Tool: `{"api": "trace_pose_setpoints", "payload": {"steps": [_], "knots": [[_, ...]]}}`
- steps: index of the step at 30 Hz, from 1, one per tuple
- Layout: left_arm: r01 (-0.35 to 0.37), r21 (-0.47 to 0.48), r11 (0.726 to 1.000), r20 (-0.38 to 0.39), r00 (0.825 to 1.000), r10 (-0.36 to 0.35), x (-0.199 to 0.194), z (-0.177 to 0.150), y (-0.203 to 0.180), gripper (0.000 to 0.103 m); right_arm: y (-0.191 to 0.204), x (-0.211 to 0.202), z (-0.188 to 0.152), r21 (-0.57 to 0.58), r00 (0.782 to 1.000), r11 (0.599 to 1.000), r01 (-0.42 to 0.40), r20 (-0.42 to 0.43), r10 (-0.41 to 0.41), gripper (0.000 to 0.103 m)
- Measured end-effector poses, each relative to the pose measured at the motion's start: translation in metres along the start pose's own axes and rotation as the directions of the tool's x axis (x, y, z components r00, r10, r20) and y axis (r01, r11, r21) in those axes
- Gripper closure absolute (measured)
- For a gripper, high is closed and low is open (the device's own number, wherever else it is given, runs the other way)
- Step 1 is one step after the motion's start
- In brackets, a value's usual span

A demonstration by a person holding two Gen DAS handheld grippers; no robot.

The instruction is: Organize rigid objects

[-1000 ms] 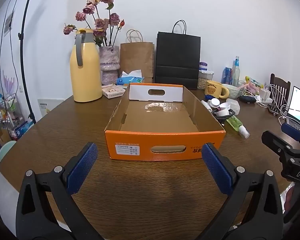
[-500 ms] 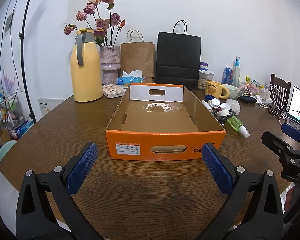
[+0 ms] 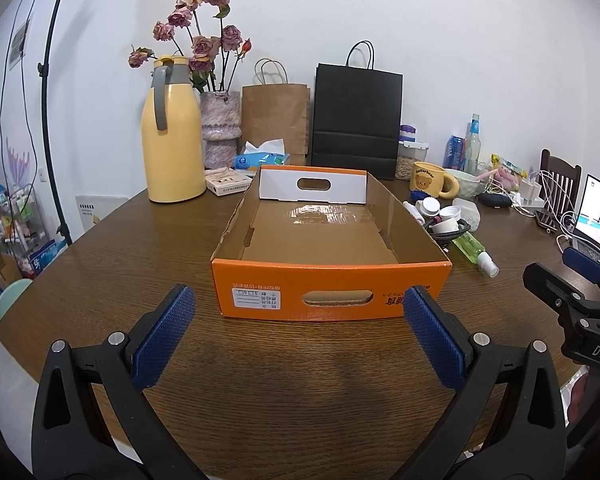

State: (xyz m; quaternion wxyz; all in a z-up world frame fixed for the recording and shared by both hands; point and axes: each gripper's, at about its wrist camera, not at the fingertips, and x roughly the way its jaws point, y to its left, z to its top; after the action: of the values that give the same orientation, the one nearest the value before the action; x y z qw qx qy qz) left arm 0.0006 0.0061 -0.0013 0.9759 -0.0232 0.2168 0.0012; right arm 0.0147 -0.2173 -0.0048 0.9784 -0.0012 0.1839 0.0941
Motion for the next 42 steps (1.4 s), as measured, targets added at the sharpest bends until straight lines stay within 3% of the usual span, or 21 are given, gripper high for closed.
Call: {"api": "trace_pose_setpoints", "payload": {"steps": [22, 42], "knots": [[0.009, -0.010, 1.000, -0.018, 1.000, -0.009, 0.002, 0.003, 0.008, 0.000, -0.001, -0.004, 0.011, -0.007, 1.000, 1.000, 0.012, 0.003, -0.012, 0.000], [0.034, -0.041, 0.999, -0.042, 0.998, -0.036, 0.036, 0.050, 0.015, 0.000, -0.014, 0.041, 0.039, -0.016, 0.998, 0.999, 0.051, -0.022, -0.051, 0.000]]}}
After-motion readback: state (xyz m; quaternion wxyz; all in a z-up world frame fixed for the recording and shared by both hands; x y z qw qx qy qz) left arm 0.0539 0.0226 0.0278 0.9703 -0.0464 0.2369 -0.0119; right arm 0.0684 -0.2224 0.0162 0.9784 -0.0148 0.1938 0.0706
